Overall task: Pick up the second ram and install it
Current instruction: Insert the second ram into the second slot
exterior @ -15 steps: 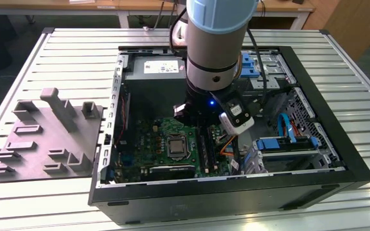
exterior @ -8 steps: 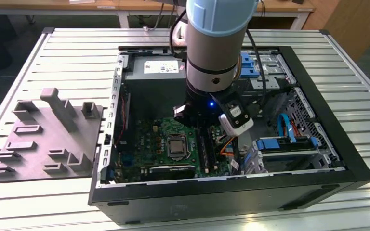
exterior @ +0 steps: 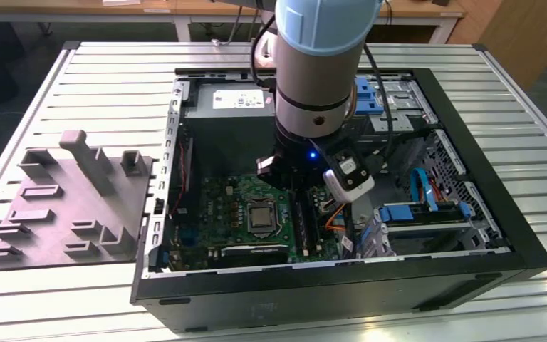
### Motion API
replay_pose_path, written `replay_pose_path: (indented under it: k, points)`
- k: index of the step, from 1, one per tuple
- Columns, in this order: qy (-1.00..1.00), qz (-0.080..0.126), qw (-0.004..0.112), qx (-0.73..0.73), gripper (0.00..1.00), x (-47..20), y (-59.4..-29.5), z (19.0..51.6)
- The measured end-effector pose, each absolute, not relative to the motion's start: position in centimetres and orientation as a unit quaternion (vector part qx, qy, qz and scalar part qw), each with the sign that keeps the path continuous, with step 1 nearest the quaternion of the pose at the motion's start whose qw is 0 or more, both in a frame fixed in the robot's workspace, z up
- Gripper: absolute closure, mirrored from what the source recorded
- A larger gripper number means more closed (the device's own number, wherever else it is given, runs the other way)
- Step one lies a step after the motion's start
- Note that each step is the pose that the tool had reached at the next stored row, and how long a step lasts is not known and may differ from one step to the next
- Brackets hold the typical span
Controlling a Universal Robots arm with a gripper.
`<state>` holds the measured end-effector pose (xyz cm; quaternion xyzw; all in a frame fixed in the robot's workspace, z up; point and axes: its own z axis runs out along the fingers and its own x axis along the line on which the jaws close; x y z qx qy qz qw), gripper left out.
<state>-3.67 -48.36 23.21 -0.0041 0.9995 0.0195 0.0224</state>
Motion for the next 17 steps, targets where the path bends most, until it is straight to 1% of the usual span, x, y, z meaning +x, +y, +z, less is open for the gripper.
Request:
replay_pose_path:
  k: [11,17]
  points:
    - [1.000,0.020,0.022,-0.004,0.89,-3.48,-48.36,23.14]
    - [0.999,0.023,0.022,-0.004,0.89,-3.48,-48.30,23.09]
